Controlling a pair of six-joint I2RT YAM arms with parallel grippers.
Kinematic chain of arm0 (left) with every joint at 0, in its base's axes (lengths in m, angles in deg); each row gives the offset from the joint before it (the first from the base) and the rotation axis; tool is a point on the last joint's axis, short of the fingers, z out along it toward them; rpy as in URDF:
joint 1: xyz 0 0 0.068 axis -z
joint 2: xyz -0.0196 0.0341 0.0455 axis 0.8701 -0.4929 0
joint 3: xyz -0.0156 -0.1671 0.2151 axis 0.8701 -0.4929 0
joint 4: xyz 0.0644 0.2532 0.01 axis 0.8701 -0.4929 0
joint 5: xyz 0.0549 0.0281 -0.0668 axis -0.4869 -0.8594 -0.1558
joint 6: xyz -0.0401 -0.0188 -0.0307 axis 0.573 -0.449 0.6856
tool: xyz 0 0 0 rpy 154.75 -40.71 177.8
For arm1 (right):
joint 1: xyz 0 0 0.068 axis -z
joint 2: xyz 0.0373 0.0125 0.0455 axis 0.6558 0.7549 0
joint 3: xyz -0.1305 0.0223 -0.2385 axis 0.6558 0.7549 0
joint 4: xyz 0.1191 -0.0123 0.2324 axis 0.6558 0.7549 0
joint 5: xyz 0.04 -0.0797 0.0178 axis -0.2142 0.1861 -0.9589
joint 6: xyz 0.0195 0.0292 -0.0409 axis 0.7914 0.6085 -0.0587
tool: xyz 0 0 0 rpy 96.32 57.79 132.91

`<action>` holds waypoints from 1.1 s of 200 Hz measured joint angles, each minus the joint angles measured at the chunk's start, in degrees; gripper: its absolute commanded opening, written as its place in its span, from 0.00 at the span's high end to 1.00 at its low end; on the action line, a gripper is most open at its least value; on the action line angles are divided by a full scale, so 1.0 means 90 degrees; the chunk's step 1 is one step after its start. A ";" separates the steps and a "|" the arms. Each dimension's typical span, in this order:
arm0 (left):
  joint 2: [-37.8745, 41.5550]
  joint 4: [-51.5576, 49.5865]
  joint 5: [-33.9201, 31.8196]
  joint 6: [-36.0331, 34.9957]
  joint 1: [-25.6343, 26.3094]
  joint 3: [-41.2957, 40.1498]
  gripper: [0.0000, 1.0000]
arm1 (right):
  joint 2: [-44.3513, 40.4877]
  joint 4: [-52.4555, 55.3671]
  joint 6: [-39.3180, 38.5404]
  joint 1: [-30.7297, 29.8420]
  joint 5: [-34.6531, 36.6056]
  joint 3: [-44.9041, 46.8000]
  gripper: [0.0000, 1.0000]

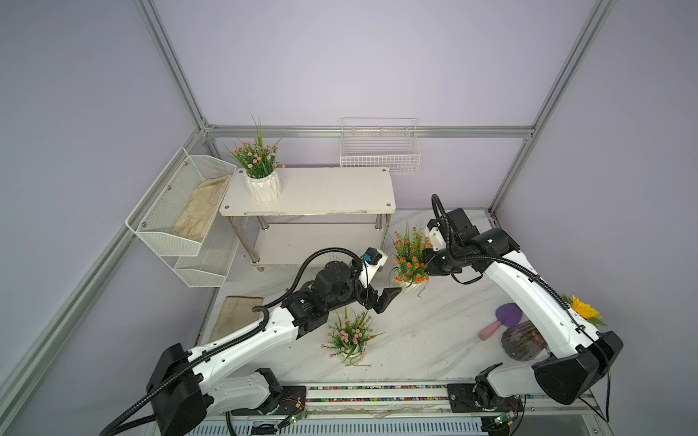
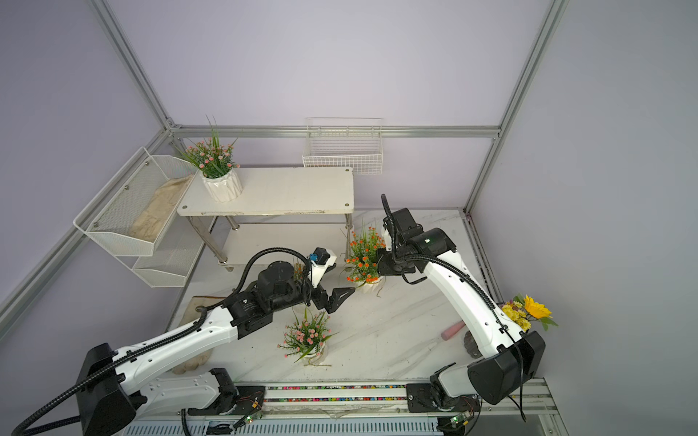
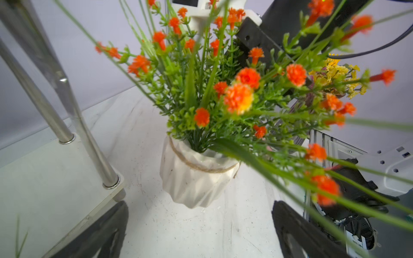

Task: Place the baby's breath potted plants on the rack by color
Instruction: Pick up the baby's breath potted plant from the center of the board.

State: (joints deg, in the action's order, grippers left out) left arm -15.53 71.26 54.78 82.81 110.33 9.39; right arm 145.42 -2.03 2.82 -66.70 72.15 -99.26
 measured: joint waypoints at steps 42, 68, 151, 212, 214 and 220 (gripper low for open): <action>-0.0862 0.0342 -0.0041 -0.0073 0.0296 0.0437 0.00 | -0.0002 0.0041 -0.0002 0.0002 -0.0134 -0.0007 0.95; -0.1219 0.0542 -0.0063 -0.0075 0.0296 0.0634 0.00 | -0.0002 0.0114 -0.0002 0.0032 -0.0168 -0.0007 0.95; -0.1919 0.0954 -0.0010 -0.0219 0.0296 0.0991 0.00 | -0.0090 0.0185 -0.0092 0.0041 -0.0393 -0.0007 0.95; -0.2035 0.0993 0.0066 -0.0236 0.0296 0.1117 0.05 | -0.0163 0.0172 -0.0107 0.0041 -0.0627 -0.0007 0.95; -0.2040 0.0993 0.0078 -0.0238 0.0296 0.1122 0.05 | -0.0163 0.0175 -0.0107 0.0041 -0.0631 -0.0007 0.95; -0.2059 0.0998 0.0083 -0.0240 0.0296 0.1134 0.06 | -0.0163 0.0180 -0.0109 0.0041 -0.0641 -0.0007 0.95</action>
State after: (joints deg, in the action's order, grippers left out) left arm -34.07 80.24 55.52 80.65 113.00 19.60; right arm 143.96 -0.41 1.83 -66.33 66.38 -99.32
